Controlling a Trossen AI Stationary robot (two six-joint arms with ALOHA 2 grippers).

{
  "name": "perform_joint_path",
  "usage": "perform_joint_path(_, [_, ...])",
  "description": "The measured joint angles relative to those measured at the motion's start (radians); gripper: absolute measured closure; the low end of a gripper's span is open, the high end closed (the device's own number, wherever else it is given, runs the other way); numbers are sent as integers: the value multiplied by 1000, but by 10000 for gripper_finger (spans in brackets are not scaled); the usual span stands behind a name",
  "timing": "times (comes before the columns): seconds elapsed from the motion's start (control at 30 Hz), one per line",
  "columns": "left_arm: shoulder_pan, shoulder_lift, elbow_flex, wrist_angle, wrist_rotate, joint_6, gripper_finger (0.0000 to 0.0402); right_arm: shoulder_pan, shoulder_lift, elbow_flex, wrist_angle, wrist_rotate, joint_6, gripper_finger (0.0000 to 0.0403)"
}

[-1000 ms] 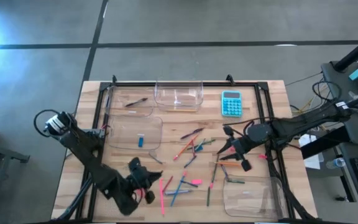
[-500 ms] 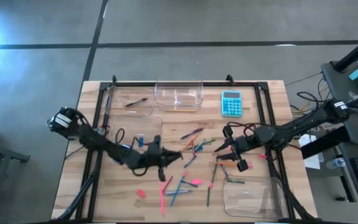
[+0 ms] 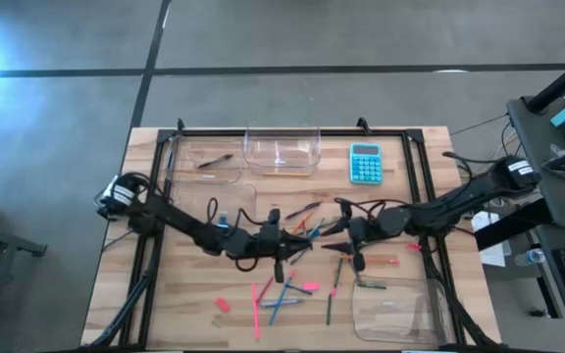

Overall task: Sort crayons/erasers/pens/pencils in bins
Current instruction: Put the blue crayon into the bottom right transparent bin

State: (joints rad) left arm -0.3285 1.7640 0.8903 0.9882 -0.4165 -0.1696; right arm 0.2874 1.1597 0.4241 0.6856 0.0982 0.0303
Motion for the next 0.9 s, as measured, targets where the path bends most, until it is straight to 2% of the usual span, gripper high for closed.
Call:
perform_joint_path(0.27, [4,13,8,-41,-2,-5,401,0,111,86,1,0,10,197])
perform_joint_path(0.47, [4,17,8,-38,-3,-5,401,0,189,134,9,0,-7,193])
perform_joint_path(0.63, [4,17,6,-41,-3,-6,401,0,216,152,7,0,-23,235])
perform_joint_path(0.9, [3,17,3,-55,-4,-7,401,2,172,137,6,-2,7,356])
